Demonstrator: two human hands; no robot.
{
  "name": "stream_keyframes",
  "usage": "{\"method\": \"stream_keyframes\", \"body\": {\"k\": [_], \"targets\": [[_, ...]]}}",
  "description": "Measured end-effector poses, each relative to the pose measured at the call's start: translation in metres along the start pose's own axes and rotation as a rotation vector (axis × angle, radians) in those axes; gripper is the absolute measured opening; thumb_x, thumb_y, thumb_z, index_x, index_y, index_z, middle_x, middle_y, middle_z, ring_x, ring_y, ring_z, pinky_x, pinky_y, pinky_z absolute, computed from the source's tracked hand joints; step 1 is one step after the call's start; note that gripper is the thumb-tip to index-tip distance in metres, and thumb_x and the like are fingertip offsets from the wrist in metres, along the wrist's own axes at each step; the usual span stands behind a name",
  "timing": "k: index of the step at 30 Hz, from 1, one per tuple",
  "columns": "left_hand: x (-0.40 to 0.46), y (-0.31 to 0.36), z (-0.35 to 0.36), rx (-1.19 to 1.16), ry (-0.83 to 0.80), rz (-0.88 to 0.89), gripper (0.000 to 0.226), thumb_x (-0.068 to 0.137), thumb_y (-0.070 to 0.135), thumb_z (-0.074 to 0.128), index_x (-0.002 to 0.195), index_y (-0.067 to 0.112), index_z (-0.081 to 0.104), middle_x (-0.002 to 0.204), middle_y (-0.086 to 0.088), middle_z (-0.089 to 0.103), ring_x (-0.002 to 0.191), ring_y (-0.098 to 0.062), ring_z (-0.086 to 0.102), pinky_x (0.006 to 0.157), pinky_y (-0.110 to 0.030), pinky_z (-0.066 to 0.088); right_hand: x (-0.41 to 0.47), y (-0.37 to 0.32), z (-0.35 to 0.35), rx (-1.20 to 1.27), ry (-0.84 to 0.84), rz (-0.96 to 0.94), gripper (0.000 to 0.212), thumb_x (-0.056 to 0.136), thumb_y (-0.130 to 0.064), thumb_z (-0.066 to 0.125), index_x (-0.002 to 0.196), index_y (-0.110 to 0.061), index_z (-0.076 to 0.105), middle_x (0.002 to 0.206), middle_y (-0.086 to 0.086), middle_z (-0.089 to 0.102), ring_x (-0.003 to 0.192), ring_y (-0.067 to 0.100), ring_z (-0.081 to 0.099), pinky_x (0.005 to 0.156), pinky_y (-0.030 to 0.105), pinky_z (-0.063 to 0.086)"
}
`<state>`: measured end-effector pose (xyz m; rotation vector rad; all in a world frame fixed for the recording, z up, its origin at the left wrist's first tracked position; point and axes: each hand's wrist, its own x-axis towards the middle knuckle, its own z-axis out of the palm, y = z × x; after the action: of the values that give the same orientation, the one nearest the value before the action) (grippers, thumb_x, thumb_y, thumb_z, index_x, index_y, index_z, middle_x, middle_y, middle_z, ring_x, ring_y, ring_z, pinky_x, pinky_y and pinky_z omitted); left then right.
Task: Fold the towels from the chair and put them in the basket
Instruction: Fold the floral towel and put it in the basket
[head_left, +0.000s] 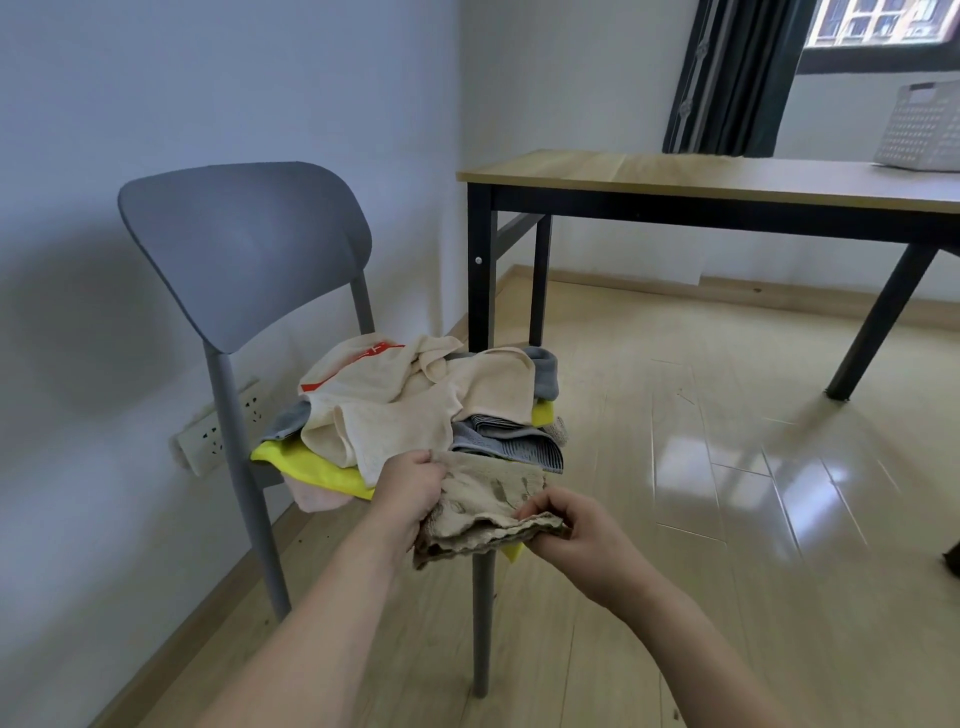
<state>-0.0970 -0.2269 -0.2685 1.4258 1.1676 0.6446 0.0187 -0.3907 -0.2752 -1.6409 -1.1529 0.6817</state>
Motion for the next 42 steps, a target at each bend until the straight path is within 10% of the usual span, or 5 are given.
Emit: {"method": "stream_keyframes", "body": {"k": [8, 16, 25, 35, 42], "targets": [[-0.025, 0.000, -0.027, 0.725, -0.031, 0.428, 0.057, 0.076, 0.004, 0.052, 0.126, 0.030, 0.043, 0.117, 0.001, 0.048, 0.108, -0.023, 0.049, 0.086, -0.034, 0.044, 0.004, 0.001, 0.003, 0.048, 0.062, 0.094, 0.012, 0.084, -0.005, 0.067, 0.082, -0.016, 0.061, 0.071, -0.004, 0.056, 0.066, 0.010, 0.047, 0.064, 0.023, 0.041], [-0.059, -0.024, -0.049, 1.107, -0.403, 0.537, 0.109, 0.066, 0.045, 0.067, 0.148, 0.041, -0.005, 0.150, 0.024, -0.003, 0.143, -0.004, -0.018, 0.117, -0.038, -0.015, 0.008, -0.010, 0.000, 0.226, 0.087, 0.194, 0.012, 0.090, -0.011, 0.061, 0.099, -0.019, 0.061, 0.095, 0.004, 0.069, 0.089, 0.019, 0.064, 0.074, 0.028, 0.052], [-0.038, -0.050, -0.031, 0.891, 0.021, 1.189, 0.057, 0.076, 0.035, 0.060, 0.129, 0.022, 0.044, 0.123, 0.007, 0.054, 0.113, -0.015, 0.049, 0.108, -0.032, 0.030, 0.014, -0.013, 0.004, 0.235, 0.119, 0.196, 0.012, 0.093, -0.015, 0.058, 0.105, -0.016, 0.059, 0.092, 0.000, 0.065, 0.076, 0.007, 0.058, 0.064, 0.017, 0.045], [-0.031, -0.029, -0.008, 0.256, 0.027, 0.544, 0.042, 0.094, 0.051, 0.047, 0.078, 0.013, 0.054, 0.068, -0.001, 0.057, 0.070, -0.021, 0.056, 0.061, -0.036, 0.044, 0.036, -0.004, 0.011, 0.154, 0.200, 0.210, 0.017, 0.094, -0.033, 0.055, 0.099, -0.017, 0.058, 0.096, 0.004, 0.068, 0.088, 0.014, 0.066, 0.074, 0.030, 0.057], [-0.018, -0.012, 0.015, 0.571, 0.239, 0.359, 0.035, 0.100, 0.043, 0.034, 0.090, 0.014, 0.052, 0.076, 0.003, 0.057, 0.083, -0.027, 0.059, 0.079, -0.044, 0.048, 0.056, 0.013, 0.024, 0.048, 0.342, 0.324, 0.024, 0.095, -0.040, 0.049, 0.091, -0.017, 0.053, 0.095, 0.004, 0.063, 0.085, 0.016, 0.060, 0.067, 0.031, 0.049]]}}
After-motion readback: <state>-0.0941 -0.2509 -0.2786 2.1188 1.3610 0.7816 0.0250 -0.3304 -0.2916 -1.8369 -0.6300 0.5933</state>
